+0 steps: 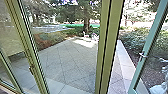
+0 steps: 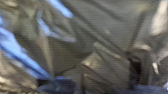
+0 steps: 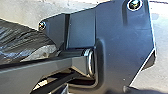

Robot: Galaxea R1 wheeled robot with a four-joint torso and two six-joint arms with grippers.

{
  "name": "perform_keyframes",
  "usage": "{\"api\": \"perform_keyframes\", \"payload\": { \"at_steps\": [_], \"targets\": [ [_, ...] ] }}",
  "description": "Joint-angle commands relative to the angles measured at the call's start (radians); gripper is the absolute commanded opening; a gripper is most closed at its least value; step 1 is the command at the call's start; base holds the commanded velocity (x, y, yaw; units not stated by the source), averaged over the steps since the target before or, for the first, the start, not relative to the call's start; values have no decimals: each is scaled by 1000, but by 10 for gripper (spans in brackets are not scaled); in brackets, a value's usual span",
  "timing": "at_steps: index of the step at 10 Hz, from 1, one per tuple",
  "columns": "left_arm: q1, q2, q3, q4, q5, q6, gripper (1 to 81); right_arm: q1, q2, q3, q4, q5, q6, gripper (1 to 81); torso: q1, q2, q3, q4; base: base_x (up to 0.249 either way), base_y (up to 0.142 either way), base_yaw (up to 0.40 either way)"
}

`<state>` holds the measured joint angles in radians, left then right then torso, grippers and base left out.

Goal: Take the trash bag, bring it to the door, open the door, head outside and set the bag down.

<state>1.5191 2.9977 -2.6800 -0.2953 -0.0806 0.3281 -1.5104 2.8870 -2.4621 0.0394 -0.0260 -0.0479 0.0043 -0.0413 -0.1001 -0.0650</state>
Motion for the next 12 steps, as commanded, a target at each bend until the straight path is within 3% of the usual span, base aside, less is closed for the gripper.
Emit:
{"api": "perform_keyframes", "payload": {
  "at_steps": [1, 2, 3, 6, 12],
  "targets": [
    [-53, 1, -11, 8, 56, 6, 10, 35, 27, -33, -12, -71, 2, 811, 0, 0, 49, 0, 0, 0, 0],
    [-53, 3, -11, 10, 58, 8, 10, 32, 47, -60, -13, -71, 0, 811, 0, 0, 91, 0, 0, 0, 0],
    [-55, 3, -11, 10, 58, 9, 10, 29, 63, -78, -16, -68, -1, 811, 0, 0, 12, 0, 0, 0, 0],
    [-59, 12, -11, 18, 58, 9, 10, 25, 103, -125, -12, -69, -3, 811, -1, 0, 36, 0, 0, 0, 0],
    [-61, 21, -12, 21, 59, 9, 10, 20, 180, -242, -16, -63, -4, 811, -1, -1, 36, 0, 0, 0, 0]
  ]
}}
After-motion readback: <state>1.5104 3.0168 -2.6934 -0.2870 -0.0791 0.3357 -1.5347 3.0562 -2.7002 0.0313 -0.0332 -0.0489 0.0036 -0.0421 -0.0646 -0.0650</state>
